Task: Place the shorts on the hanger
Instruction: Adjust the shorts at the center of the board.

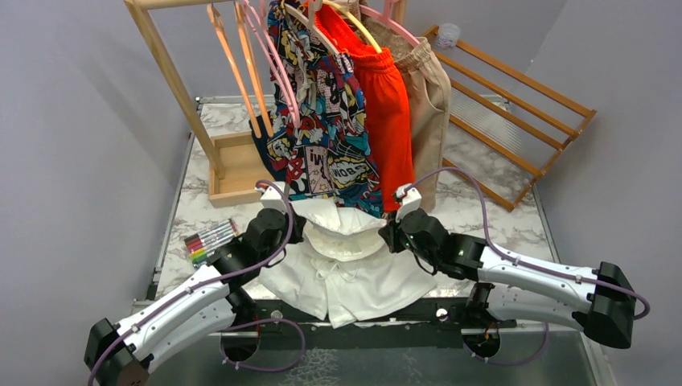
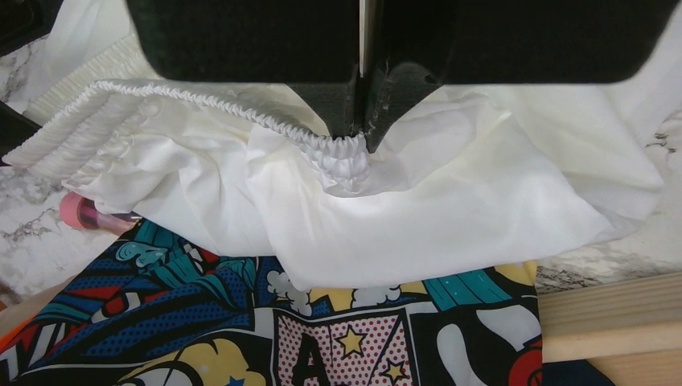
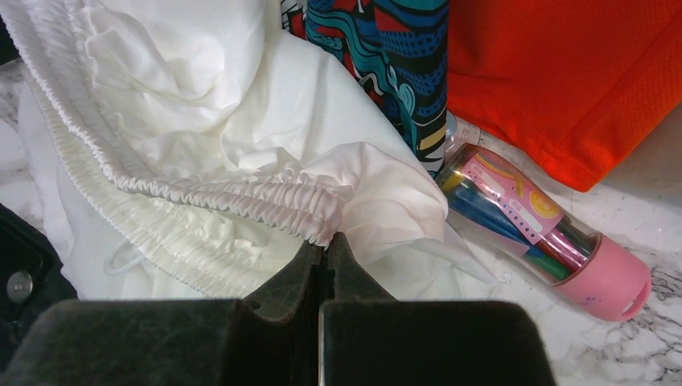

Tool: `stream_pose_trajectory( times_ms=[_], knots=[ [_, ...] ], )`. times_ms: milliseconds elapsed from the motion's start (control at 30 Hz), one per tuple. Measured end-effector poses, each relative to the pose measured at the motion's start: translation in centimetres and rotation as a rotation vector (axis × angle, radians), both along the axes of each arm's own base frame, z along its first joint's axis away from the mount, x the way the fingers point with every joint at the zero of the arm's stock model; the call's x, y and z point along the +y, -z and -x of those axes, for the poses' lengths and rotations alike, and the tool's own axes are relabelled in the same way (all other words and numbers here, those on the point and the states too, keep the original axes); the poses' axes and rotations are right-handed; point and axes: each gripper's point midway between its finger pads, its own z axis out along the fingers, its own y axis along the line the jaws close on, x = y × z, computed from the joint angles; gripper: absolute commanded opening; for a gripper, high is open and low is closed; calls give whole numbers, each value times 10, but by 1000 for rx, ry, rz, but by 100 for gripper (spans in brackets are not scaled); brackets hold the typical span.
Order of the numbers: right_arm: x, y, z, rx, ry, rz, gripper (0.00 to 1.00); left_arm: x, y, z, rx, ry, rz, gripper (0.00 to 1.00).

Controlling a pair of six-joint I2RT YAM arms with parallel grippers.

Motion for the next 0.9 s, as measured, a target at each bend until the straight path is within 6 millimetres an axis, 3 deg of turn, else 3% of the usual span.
stream_pose_trajectory(
  times_ms=[200,500,700,900],
  knots=[
    [-5,12,5,48,36,-26,3,4,12,-4,32,-47,-28,0],
    [-6,39,17,125,22,-9,28,5,36,-5,102,-61,-87,1],
    [-1,37,24,145,-20,-33,47,3,38,-4,116,-59,-78,23],
    [4,31,31,147,-73,-54,51,-2,27,-1,98,-37,-24,42]
  ],
)
